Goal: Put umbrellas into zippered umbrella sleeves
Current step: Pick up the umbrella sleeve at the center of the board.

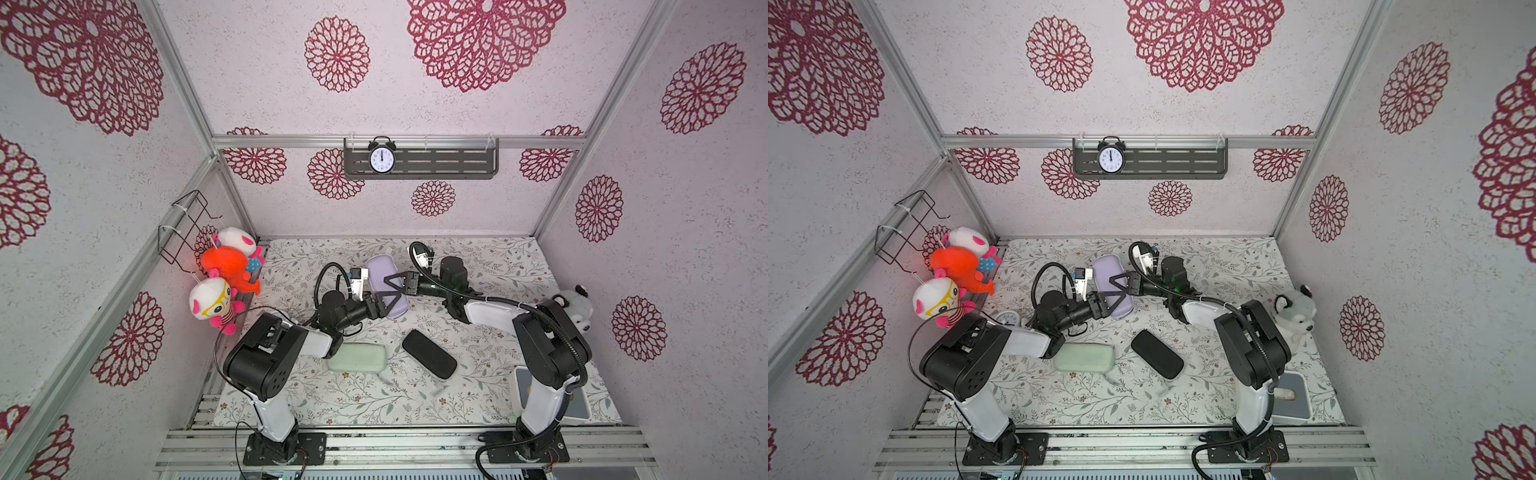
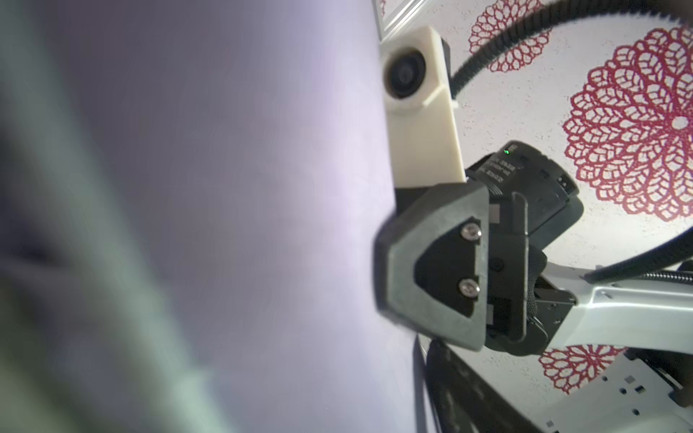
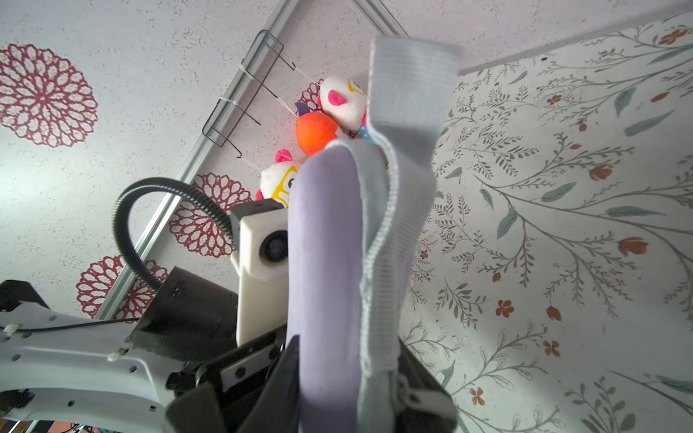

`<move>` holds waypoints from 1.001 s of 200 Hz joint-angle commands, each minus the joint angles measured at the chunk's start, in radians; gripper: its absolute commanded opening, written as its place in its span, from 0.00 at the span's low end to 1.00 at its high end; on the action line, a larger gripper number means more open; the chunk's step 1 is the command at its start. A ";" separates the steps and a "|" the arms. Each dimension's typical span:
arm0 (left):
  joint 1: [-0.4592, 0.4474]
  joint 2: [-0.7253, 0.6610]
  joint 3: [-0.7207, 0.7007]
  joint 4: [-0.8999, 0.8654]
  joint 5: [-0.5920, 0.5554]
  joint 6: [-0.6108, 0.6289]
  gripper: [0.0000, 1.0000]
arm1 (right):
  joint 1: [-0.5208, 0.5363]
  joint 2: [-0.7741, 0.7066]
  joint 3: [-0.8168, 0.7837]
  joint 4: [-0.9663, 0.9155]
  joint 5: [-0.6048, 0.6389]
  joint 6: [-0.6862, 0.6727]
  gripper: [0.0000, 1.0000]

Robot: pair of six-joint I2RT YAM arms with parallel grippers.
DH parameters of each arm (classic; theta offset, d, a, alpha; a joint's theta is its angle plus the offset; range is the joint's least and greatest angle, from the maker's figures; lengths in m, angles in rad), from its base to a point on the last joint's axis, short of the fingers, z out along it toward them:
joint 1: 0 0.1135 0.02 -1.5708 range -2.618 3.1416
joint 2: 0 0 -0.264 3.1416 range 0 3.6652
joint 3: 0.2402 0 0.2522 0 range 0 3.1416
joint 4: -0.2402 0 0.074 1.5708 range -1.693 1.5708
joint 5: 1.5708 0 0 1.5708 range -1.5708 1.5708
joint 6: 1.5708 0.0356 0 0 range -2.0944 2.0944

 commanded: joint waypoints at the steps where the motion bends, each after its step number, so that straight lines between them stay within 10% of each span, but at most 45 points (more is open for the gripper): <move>1: -0.020 -0.063 -0.008 0.013 -0.033 0.044 0.75 | 0.047 -0.088 0.010 0.069 -0.037 -0.023 0.28; 64: 0.002 -0.066 -0.035 0.092 -0.028 0.006 0.68 | 0.091 -0.106 -0.091 0.102 -0.006 -0.036 0.29; 105: 0.013 -0.069 -0.016 0.110 0.021 -0.014 0.40 | 0.104 -0.098 -0.100 0.113 -0.010 -0.036 0.30; 200: 0.091 -0.249 -0.057 -0.166 0.171 0.075 0.24 | -0.021 -0.275 -0.116 -0.152 0.149 -0.420 0.82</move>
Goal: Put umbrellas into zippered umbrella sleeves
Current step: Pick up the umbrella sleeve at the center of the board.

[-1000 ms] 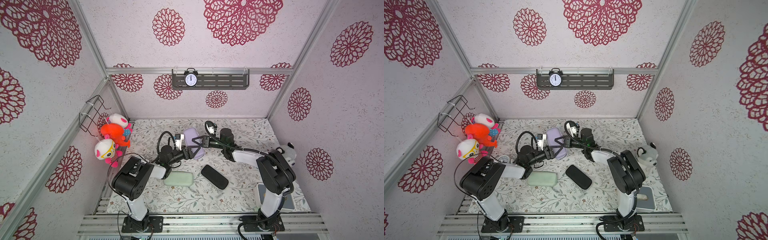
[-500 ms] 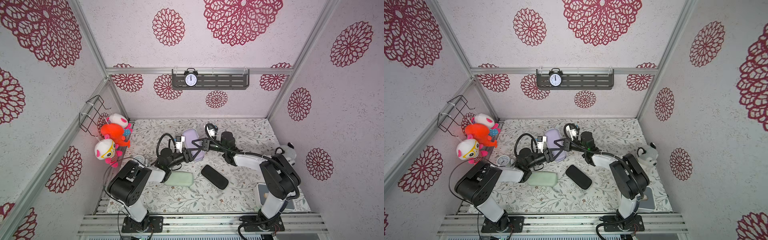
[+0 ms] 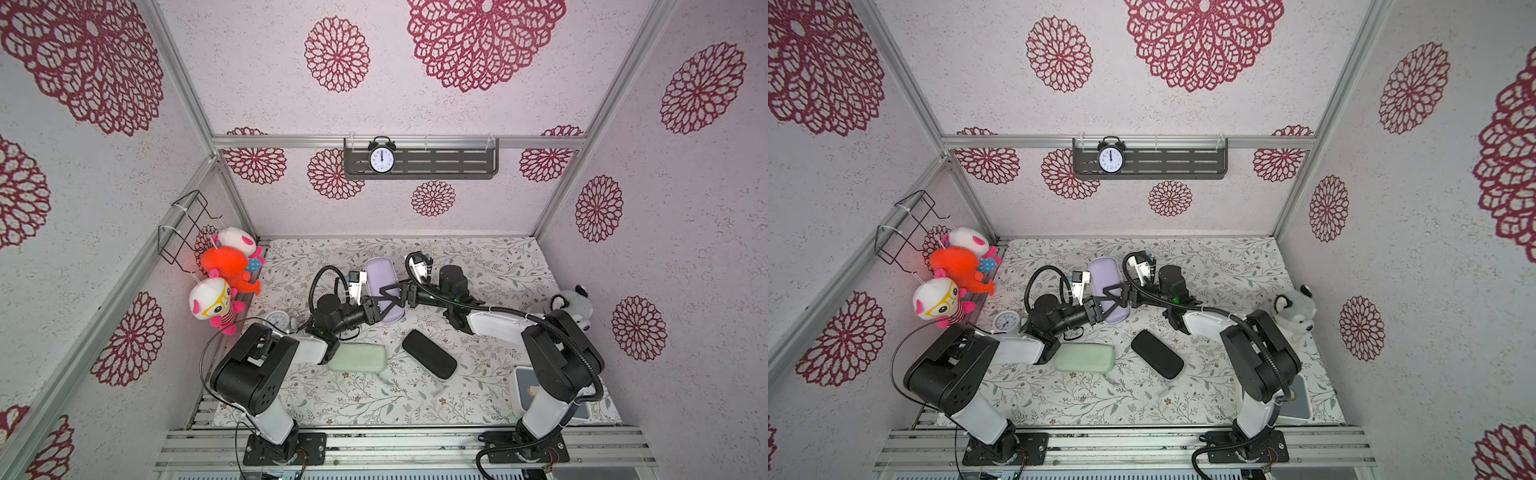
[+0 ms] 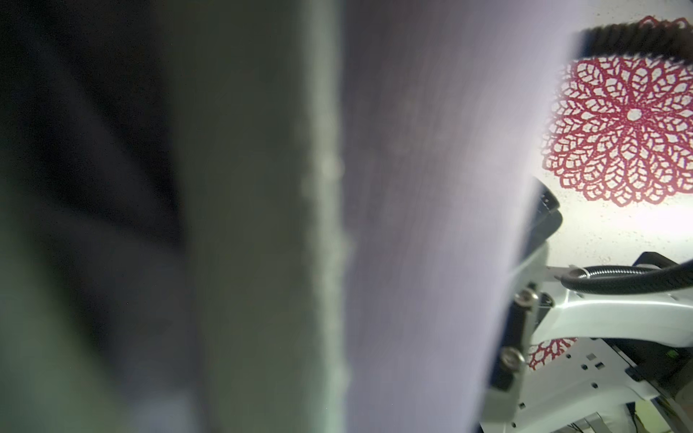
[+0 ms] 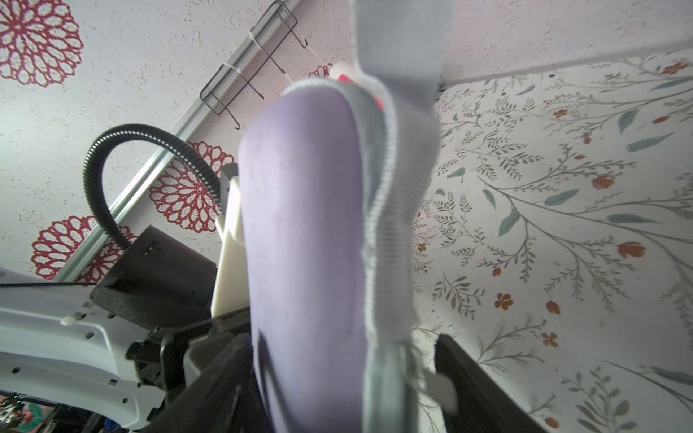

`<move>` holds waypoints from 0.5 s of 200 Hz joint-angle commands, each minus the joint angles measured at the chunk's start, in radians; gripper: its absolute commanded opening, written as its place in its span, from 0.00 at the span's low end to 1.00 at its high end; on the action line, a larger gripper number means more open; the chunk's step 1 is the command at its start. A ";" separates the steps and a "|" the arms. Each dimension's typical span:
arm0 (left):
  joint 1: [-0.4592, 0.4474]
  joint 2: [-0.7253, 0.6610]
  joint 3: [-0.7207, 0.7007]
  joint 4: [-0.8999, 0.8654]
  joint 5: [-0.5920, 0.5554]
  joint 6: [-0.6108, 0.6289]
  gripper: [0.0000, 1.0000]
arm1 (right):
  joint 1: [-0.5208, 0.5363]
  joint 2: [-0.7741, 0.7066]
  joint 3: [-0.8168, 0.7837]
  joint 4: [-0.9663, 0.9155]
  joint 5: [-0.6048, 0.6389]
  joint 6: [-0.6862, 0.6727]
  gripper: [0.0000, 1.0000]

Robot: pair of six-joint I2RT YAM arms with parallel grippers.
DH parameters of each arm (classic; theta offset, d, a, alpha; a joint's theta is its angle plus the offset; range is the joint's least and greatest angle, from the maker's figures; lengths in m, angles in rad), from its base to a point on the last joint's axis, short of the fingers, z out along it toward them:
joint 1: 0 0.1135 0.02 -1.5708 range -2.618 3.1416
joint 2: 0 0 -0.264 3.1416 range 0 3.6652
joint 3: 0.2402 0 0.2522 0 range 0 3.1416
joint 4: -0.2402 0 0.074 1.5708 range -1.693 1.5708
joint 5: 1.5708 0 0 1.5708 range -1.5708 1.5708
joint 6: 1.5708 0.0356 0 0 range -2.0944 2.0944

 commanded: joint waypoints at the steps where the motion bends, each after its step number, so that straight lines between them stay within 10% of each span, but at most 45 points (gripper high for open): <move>1: 0.038 -0.118 0.003 -0.112 0.068 0.095 0.24 | -0.040 -0.144 -0.001 -0.098 0.071 -0.230 0.82; 51: 0.064 -0.322 0.047 -0.526 0.129 0.316 0.21 | -0.053 -0.306 -0.151 -0.035 0.166 -0.656 0.76; 100: 0.065 -0.351 0.085 -0.533 0.245 0.321 0.18 | -0.053 -0.273 -0.222 0.182 0.012 -0.813 0.69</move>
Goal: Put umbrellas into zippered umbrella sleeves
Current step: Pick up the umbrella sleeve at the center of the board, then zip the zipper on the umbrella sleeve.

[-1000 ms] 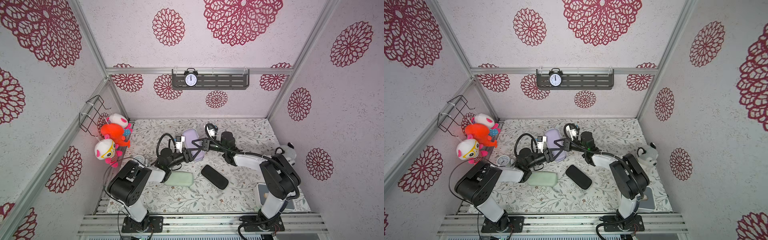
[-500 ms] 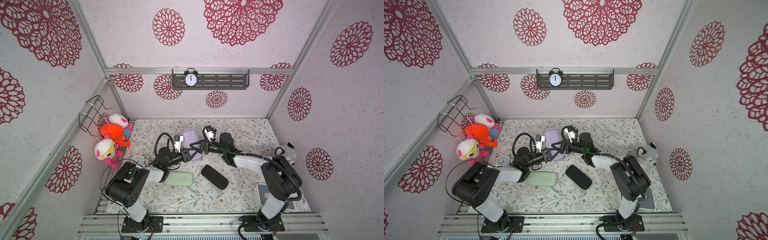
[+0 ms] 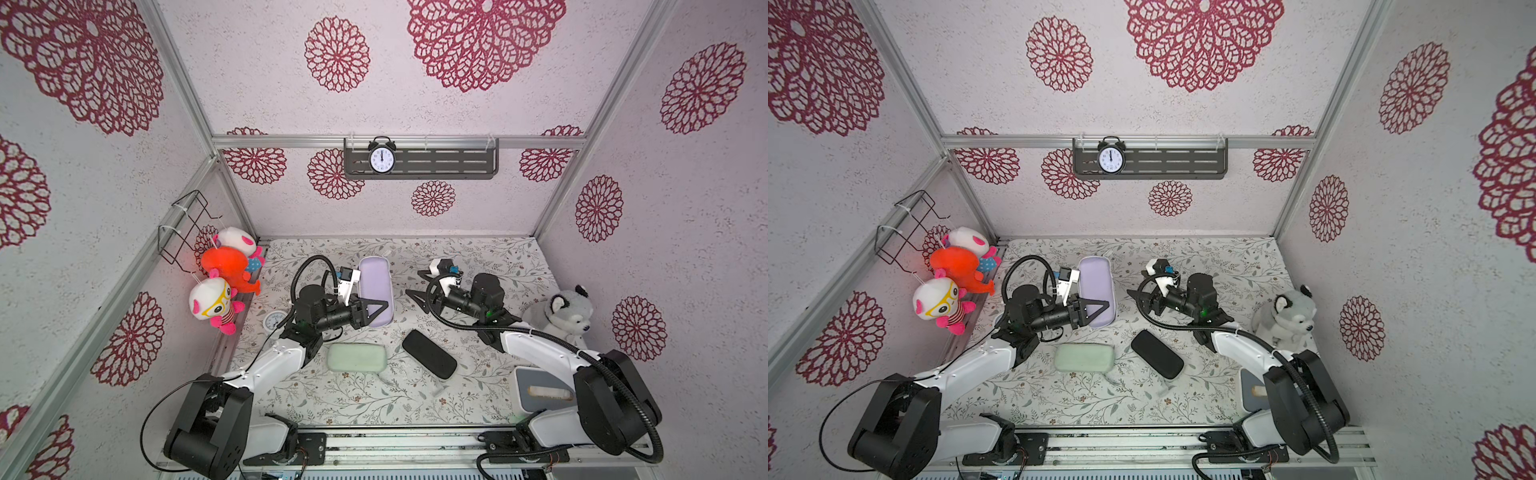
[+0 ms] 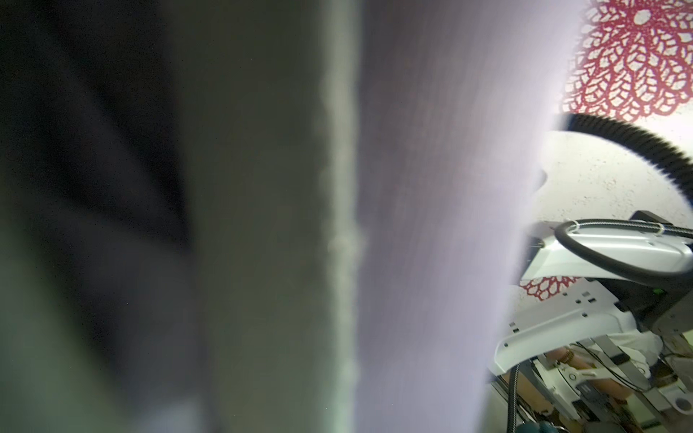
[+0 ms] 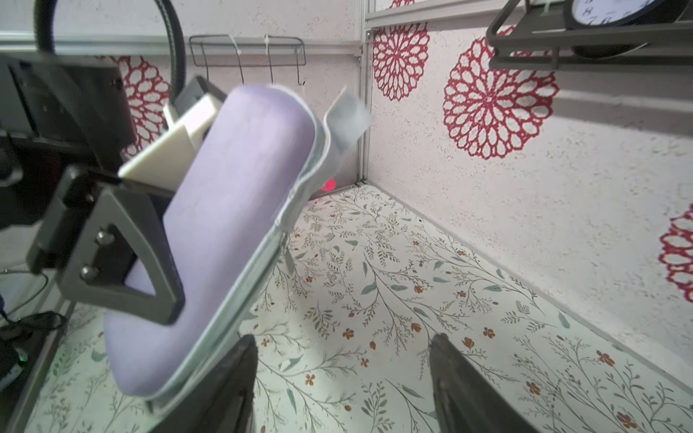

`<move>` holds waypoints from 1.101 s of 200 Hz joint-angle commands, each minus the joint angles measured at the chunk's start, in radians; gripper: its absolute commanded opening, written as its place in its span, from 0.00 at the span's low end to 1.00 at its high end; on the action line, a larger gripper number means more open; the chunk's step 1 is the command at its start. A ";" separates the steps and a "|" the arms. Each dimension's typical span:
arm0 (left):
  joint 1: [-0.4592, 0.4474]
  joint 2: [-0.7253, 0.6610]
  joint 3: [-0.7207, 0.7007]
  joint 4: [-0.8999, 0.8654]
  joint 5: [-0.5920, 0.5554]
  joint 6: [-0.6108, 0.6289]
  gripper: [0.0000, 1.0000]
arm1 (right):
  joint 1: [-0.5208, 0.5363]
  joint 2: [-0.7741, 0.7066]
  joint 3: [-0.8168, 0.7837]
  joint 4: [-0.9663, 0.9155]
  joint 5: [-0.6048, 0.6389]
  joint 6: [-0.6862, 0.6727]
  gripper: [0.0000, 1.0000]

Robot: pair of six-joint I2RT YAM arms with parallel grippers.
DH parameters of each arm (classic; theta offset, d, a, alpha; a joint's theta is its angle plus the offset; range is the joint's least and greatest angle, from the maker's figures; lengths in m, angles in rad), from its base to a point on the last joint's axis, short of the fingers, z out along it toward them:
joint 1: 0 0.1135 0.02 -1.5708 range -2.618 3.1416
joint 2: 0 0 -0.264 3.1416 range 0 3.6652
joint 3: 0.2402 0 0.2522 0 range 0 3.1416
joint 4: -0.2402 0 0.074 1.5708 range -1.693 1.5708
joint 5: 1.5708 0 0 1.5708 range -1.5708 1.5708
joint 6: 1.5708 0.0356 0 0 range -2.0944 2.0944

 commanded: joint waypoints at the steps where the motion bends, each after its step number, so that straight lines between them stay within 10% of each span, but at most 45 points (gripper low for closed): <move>1: 0.003 -0.017 0.039 0.005 0.086 0.040 0.18 | 0.002 0.017 0.008 0.151 -0.110 -0.135 0.69; 40: -0.006 0.012 0.031 0.162 0.160 -0.069 0.16 | 0.003 0.065 0.022 0.230 -0.144 -0.125 0.63; 72: -0.015 0.027 0.042 0.142 0.162 -0.067 0.15 | 0.010 0.108 0.032 0.342 -0.239 -0.122 0.38; 220: -0.012 0.023 0.027 0.166 0.182 -0.091 0.12 | 0.052 0.171 0.089 0.376 -0.250 -0.187 0.28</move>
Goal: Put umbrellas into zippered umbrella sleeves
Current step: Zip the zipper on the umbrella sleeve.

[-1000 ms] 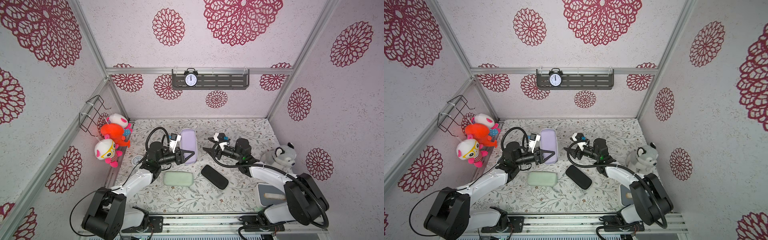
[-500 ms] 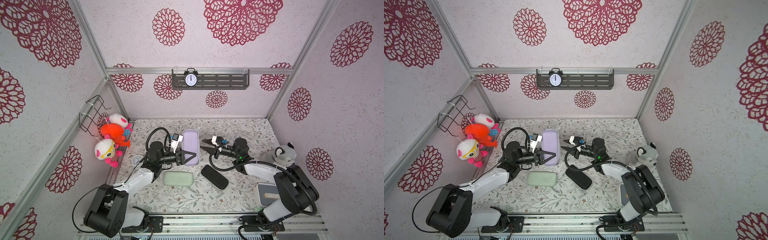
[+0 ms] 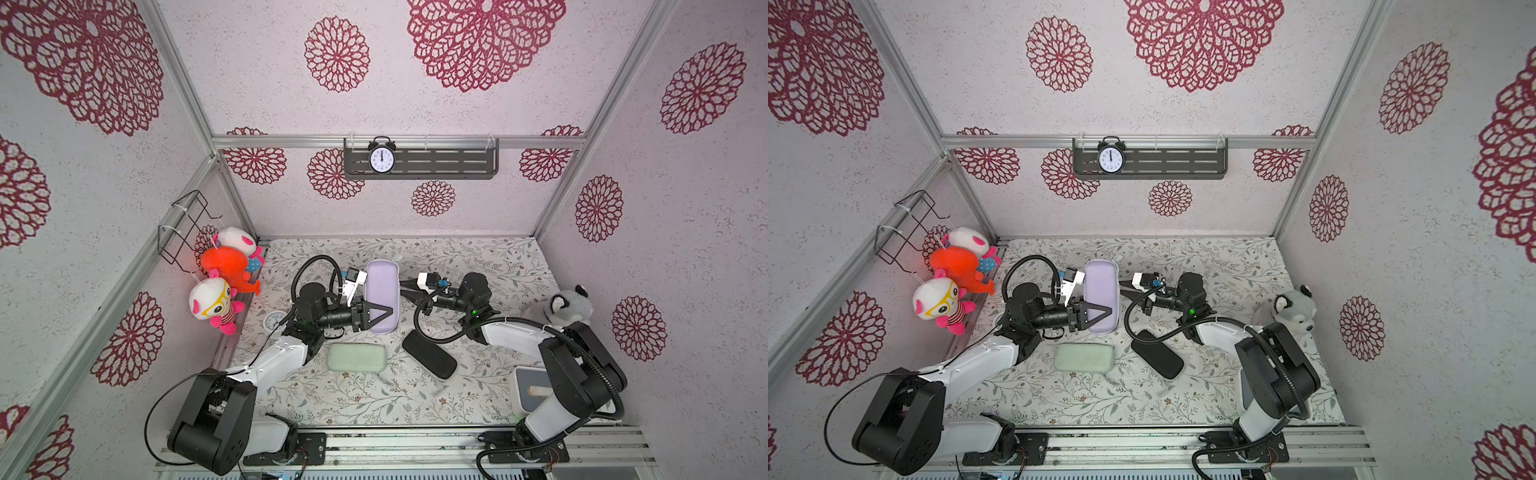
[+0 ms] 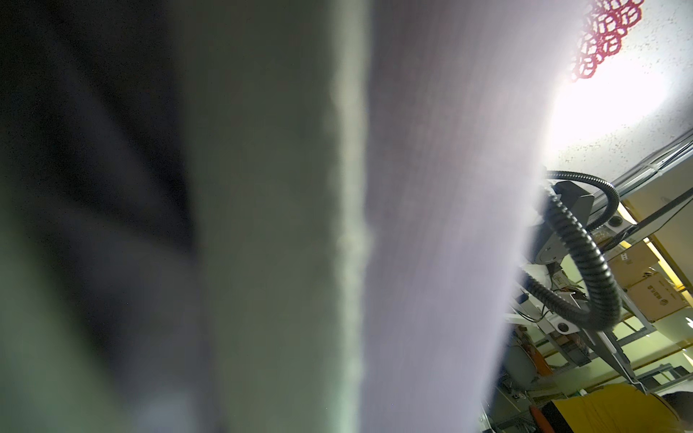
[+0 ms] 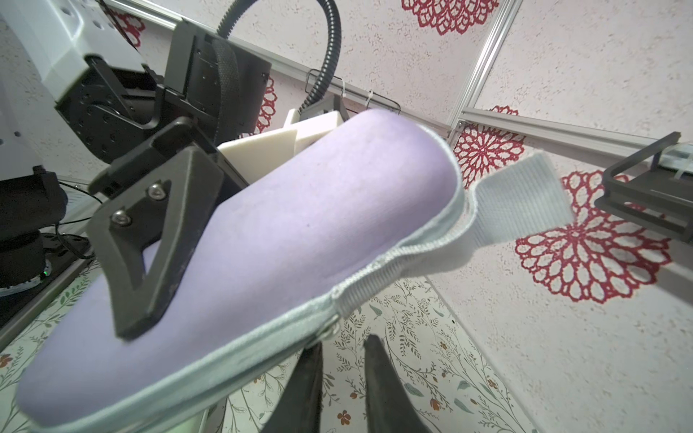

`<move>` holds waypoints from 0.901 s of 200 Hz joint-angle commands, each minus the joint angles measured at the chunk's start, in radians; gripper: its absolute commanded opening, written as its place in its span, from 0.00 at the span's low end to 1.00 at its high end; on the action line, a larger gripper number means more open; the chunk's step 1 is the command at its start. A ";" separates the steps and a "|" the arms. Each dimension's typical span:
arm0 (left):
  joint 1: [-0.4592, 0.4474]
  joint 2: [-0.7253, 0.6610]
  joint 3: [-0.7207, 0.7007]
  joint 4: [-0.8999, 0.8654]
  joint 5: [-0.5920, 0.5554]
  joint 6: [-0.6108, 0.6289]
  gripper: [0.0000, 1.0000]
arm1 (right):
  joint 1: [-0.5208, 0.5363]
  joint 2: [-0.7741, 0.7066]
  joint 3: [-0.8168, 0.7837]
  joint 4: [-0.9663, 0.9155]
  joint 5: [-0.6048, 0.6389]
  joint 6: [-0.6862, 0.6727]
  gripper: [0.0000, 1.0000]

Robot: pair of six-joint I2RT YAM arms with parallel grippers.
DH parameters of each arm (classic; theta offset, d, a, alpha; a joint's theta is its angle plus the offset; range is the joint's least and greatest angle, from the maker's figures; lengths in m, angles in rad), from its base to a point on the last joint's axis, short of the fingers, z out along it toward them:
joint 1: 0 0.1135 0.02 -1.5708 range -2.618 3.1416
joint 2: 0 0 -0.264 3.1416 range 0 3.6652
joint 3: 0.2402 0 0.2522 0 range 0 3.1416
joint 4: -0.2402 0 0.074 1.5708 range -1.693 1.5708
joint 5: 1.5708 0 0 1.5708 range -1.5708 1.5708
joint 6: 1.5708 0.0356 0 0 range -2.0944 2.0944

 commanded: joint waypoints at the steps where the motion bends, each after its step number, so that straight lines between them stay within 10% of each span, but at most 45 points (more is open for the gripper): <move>1: -0.002 -0.013 0.020 0.065 0.010 0.004 0.12 | 0.015 -0.030 0.004 0.060 0.000 -0.041 0.28; 46: 0.001 -0.010 0.022 0.055 0.000 0.004 0.11 | 0.027 -0.046 -0.036 0.115 0.059 -0.071 0.45; 180: -0.002 -0.004 0.027 0.045 -0.007 0.002 0.08 | 0.043 -0.088 -0.039 0.115 0.098 -0.105 0.19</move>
